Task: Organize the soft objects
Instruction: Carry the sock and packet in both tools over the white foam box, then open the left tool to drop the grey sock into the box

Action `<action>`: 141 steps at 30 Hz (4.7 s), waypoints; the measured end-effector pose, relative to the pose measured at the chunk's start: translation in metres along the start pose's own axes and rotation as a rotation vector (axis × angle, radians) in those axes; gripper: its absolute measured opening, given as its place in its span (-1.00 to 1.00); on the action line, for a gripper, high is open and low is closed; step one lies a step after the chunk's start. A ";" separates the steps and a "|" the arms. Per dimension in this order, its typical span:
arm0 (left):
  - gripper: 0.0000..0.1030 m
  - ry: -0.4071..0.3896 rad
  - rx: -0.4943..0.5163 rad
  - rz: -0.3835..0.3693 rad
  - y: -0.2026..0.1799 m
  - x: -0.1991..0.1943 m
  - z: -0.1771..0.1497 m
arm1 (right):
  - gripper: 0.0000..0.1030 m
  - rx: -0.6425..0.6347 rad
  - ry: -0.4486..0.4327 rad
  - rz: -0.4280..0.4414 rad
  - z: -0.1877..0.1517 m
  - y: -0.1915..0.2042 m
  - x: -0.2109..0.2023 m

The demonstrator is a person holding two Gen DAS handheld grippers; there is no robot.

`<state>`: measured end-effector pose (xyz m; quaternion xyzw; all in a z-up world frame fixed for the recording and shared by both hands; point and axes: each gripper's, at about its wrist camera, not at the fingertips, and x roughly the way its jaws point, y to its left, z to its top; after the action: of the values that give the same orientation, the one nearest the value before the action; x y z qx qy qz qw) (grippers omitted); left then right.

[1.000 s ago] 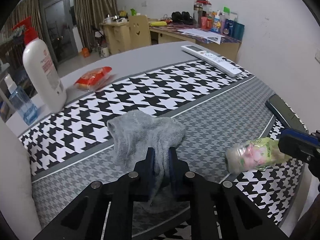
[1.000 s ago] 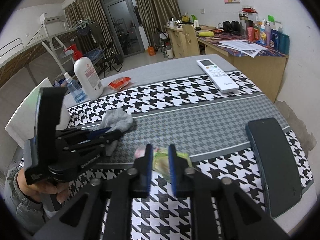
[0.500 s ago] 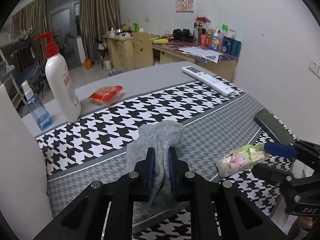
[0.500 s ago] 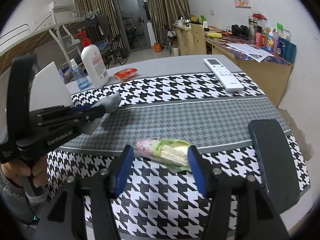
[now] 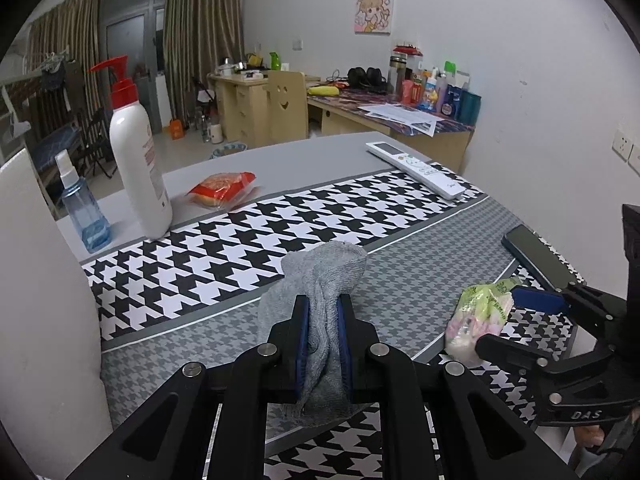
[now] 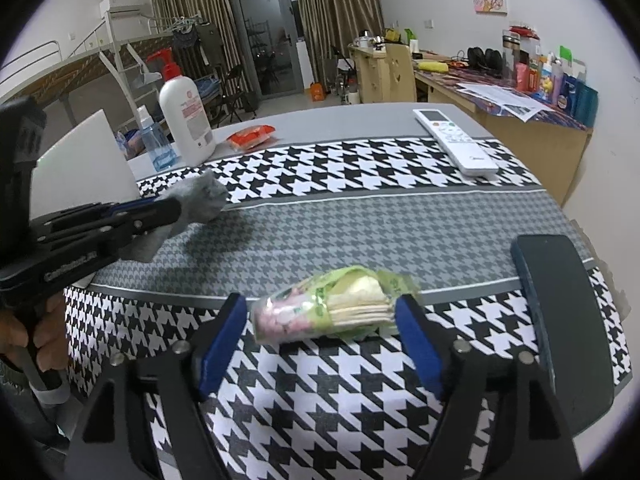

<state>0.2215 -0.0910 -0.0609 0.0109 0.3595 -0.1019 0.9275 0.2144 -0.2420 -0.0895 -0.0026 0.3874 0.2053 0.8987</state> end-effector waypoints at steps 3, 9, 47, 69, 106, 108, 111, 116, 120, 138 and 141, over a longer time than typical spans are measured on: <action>-0.72 -0.002 -0.003 -0.014 0.003 -0.002 -0.002 | 0.58 0.006 0.016 -0.018 0.002 -0.001 0.007; -0.72 -0.002 -0.013 -0.032 0.008 -0.003 -0.007 | 0.58 0.023 0.058 -0.048 -0.003 -0.002 0.019; -0.72 -0.144 0.040 -0.022 0.016 -0.072 -0.012 | -0.37 0.054 -0.061 -0.084 0.002 0.042 -0.028; -0.72 -0.224 0.057 0.038 0.026 -0.115 -0.004 | -0.37 0.000 -0.190 -0.055 0.024 0.074 -0.060; -0.72 -0.338 0.065 0.164 0.053 -0.150 0.033 | -0.37 -0.098 -0.358 0.011 0.076 0.122 -0.087; -0.72 -0.344 0.063 0.170 0.054 -0.152 0.034 | -0.37 -0.104 -0.364 0.016 0.078 0.125 -0.088; -0.72 -0.358 0.058 0.180 0.057 -0.156 0.036 | -0.37 -0.112 -0.371 0.021 0.082 0.128 -0.090; -0.72 -0.385 0.052 0.204 0.065 -0.165 0.039 | -0.37 -0.128 -0.380 0.048 0.087 0.136 -0.092; -0.72 -0.407 0.035 0.227 0.075 -0.171 0.043 | -0.37 -0.137 -0.386 0.070 0.092 0.144 -0.092; -0.71 -0.388 -0.082 0.388 0.121 -0.172 0.043 | -0.37 -0.222 -0.343 0.182 0.105 0.184 -0.071; -0.71 -0.369 -0.105 0.401 0.130 -0.168 0.041 | -0.37 -0.229 -0.328 0.197 0.105 0.190 -0.067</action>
<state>0.1529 0.0628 0.0751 0.0149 0.1801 0.1025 0.9782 0.1761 -0.0756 0.0602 -0.0336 0.2085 0.3324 0.9192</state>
